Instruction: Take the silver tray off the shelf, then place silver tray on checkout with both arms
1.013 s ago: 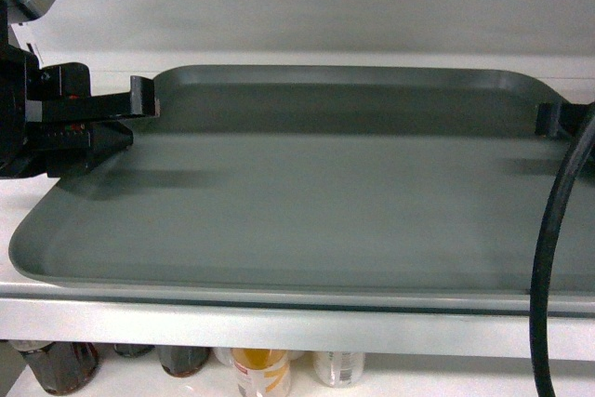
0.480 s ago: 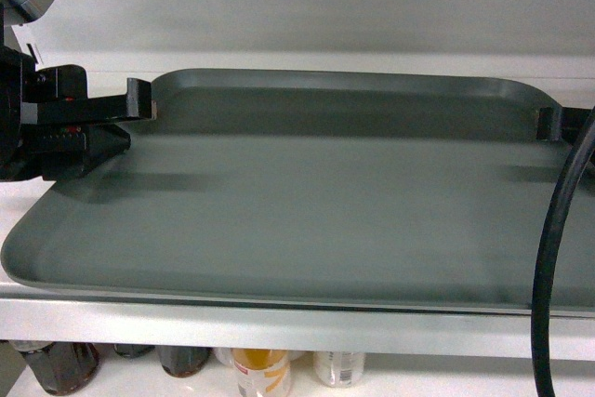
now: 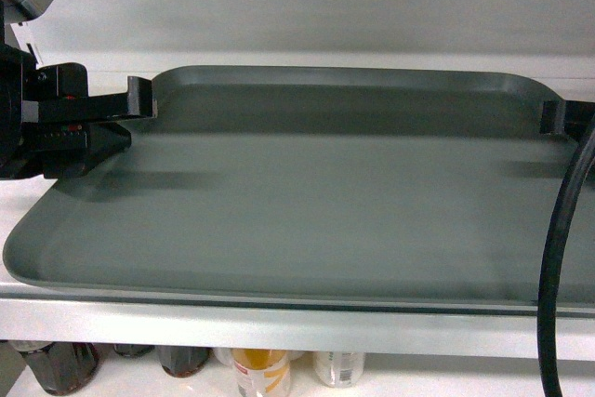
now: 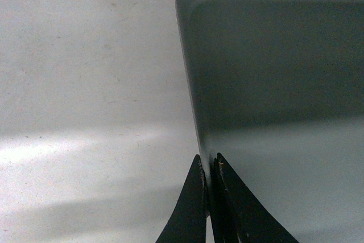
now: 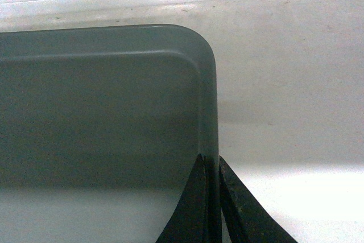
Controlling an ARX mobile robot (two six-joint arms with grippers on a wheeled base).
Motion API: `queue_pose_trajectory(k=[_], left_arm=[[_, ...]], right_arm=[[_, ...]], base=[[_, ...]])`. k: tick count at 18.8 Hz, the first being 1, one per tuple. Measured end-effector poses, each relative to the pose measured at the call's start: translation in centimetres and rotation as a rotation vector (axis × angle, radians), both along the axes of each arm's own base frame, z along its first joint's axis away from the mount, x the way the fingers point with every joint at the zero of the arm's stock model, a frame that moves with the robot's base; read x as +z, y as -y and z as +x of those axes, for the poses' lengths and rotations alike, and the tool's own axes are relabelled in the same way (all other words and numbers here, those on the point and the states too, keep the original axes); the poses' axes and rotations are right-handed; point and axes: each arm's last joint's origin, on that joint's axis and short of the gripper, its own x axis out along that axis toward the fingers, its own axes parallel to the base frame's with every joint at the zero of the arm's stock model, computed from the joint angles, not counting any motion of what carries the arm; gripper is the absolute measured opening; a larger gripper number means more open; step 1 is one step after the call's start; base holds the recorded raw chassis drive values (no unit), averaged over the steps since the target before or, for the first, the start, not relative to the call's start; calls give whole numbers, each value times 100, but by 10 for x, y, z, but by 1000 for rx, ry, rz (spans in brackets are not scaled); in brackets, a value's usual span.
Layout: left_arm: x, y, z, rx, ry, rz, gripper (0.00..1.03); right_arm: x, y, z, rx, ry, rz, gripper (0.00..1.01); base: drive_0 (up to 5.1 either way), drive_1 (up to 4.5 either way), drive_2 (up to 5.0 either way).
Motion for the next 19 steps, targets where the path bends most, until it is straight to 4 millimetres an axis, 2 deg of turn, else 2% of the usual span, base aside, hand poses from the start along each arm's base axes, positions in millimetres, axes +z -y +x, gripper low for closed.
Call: queue_pose_trajectory(k=[11, 19], left_arm=[[0, 0, 0, -3, 2, 5, 3], [0, -1, 0, -1, 0, 6, 3]], right_arm=[[0, 0, 0, 0, 1, 0, 3], [0, 0, 0, 0, -3, -1, 3]], base=[[1, -12, 14], [14, -348, 376]])
